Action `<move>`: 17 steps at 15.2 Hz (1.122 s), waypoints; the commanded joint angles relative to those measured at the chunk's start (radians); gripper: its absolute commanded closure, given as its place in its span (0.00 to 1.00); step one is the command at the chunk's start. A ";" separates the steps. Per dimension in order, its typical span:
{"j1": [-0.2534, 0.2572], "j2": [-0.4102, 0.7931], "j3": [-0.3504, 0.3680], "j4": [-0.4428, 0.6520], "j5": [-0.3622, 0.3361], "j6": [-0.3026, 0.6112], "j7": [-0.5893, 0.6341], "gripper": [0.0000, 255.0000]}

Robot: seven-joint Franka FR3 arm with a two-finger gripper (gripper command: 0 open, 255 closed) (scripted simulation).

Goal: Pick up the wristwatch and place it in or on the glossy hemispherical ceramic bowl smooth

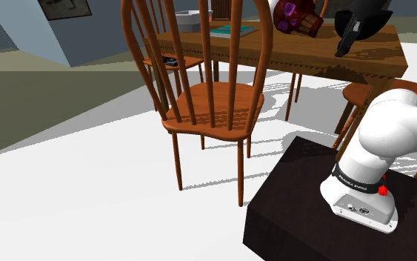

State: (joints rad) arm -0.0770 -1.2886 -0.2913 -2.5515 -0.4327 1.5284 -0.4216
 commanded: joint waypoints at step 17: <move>0.027 0.144 0.046 0.274 0.048 -0.128 -0.027 1.00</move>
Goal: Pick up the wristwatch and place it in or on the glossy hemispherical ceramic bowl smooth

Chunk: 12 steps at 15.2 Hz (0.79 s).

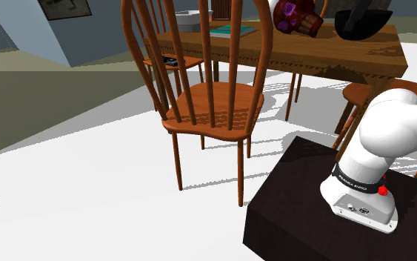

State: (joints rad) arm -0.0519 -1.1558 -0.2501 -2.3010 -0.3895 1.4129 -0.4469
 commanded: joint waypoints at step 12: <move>0.014 0.133 0.027 0.252 0.028 -0.117 -0.029 1.00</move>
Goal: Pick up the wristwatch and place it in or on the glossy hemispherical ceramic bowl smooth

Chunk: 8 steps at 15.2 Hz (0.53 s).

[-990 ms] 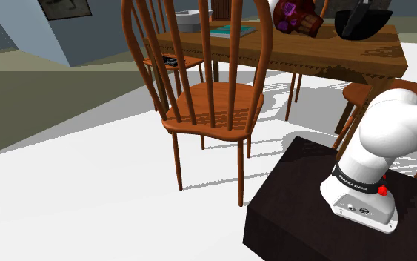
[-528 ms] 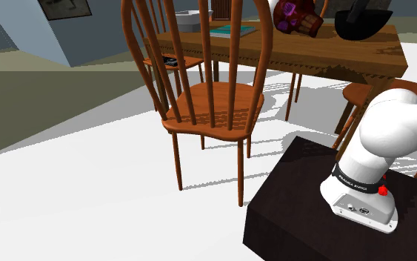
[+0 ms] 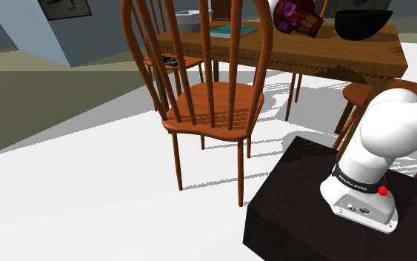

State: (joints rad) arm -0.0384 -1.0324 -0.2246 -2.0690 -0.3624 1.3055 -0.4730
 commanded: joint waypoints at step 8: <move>0.015 0.086 -0.070 0.135 -0.037 -0.023 -0.077 1.00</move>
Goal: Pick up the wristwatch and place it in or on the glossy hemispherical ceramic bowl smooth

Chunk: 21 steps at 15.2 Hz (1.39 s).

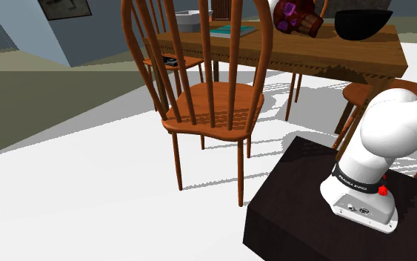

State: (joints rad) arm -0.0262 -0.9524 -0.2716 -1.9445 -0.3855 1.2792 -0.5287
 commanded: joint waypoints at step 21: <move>0.226 0.326 -0.624 0.379 -0.124 0.191 -0.423 1.00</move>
State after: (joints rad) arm 0.1970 -0.6253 -0.8867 -1.5594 -0.5075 1.4605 -0.9483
